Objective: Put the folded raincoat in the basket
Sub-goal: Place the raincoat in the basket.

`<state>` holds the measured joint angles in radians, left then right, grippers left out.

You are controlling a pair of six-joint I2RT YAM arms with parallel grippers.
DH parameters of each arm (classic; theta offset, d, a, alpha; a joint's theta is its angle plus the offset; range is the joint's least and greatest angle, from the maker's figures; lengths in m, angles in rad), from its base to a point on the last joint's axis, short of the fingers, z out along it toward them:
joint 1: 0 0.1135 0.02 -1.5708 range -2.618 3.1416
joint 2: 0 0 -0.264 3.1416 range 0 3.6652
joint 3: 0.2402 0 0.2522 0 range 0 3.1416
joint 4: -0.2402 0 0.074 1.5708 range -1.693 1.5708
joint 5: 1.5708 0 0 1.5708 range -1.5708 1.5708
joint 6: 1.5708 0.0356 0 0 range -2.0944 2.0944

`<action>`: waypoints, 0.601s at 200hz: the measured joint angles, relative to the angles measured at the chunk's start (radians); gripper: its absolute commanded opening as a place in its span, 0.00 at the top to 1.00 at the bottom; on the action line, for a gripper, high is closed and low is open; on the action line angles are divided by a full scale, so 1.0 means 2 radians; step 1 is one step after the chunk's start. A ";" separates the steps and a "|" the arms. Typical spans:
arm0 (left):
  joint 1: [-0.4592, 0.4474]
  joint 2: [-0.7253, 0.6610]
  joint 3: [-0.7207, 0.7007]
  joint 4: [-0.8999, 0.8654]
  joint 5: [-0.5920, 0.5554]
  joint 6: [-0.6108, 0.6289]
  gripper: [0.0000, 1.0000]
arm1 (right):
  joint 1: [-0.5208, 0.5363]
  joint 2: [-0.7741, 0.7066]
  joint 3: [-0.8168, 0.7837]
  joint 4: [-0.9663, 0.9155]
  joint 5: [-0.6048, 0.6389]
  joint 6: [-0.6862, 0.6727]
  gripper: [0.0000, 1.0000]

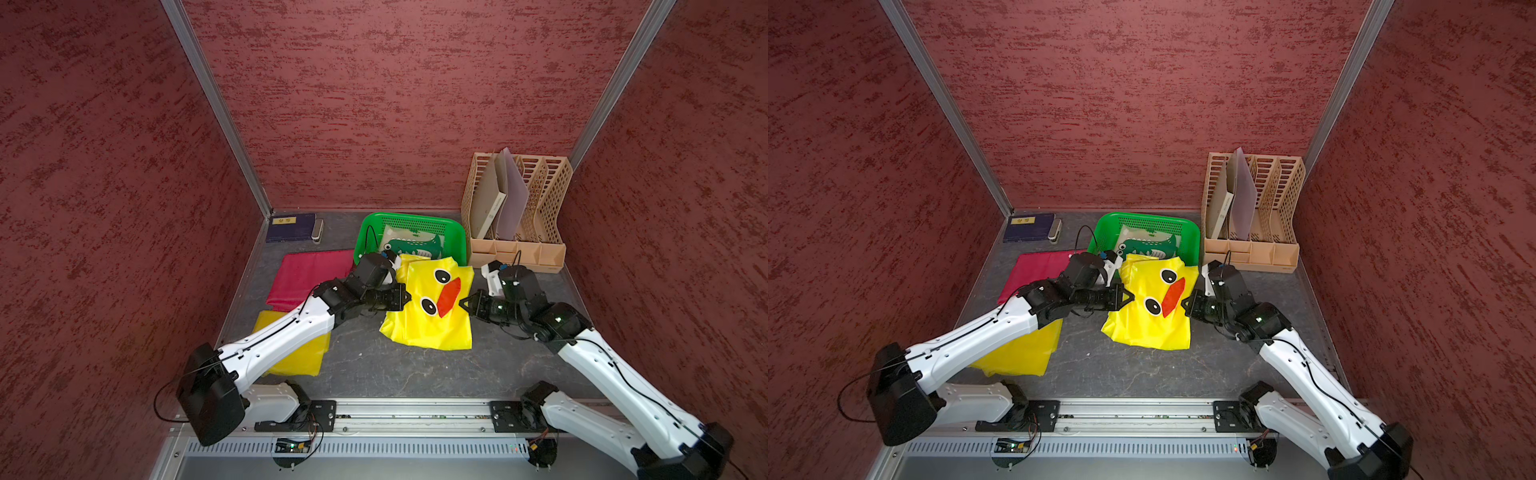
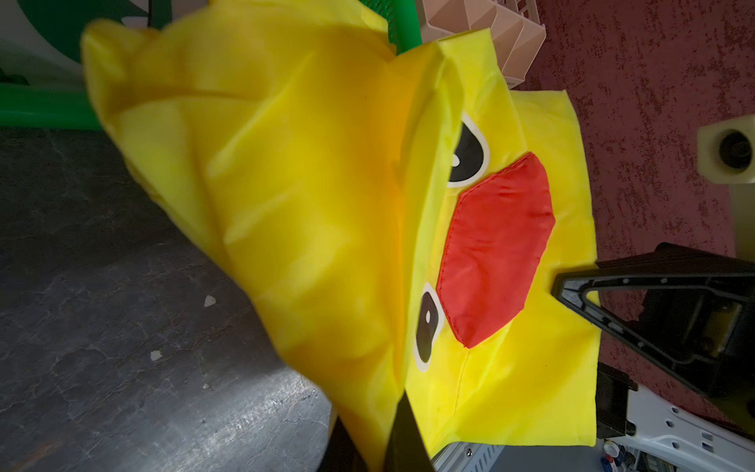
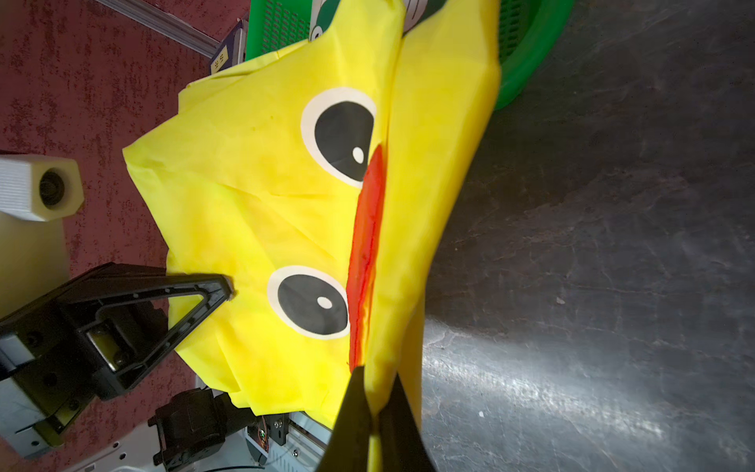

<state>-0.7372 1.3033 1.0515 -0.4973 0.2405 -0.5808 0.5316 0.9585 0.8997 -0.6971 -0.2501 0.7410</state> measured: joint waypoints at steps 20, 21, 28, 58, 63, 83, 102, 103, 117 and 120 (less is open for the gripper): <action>0.022 0.019 0.019 -0.001 0.016 0.008 1.00 | 0.000 0.038 0.031 0.005 0.000 -0.009 1.00; 0.023 0.020 0.020 -0.001 0.016 0.009 1.00 | 0.000 0.040 0.032 0.005 0.000 -0.009 1.00; 0.031 0.028 0.029 -0.002 0.021 0.012 1.00 | 0.000 0.057 0.045 0.010 0.000 -0.013 1.00; 0.058 0.065 0.069 -0.002 0.035 0.030 1.00 | -0.014 0.123 0.090 0.030 -0.010 -0.030 1.00; 0.062 0.070 0.075 -0.002 0.037 0.033 1.00 | -0.018 0.134 0.096 0.034 -0.012 -0.033 1.00; 0.084 0.091 0.091 0.000 0.052 0.042 1.00 | -0.038 0.176 0.121 0.048 -0.031 -0.043 1.00; 0.112 0.118 0.109 0.004 0.071 0.049 1.00 | -0.057 0.218 0.147 0.060 -0.047 -0.053 1.00; 0.113 0.119 0.110 0.004 0.071 0.050 1.00 | -0.058 0.219 0.148 0.061 -0.047 -0.054 1.00; 0.130 0.145 0.127 0.010 0.082 0.055 1.00 | -0.071 0.252 0.168 0.072 -0.059 -0.061 1.00; 0.134 0.152 0.132 0.011 0.086 0.056 1.00 | -0.073 0.258 0.172 0.075 -0.061 -0.062 1.00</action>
<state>-0.4694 1.6073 1.3159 -0.4747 0.4118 -0.4690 0.3855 1.4742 1.2438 -0.5480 -0.3721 0.6178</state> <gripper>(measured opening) 0.080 0.065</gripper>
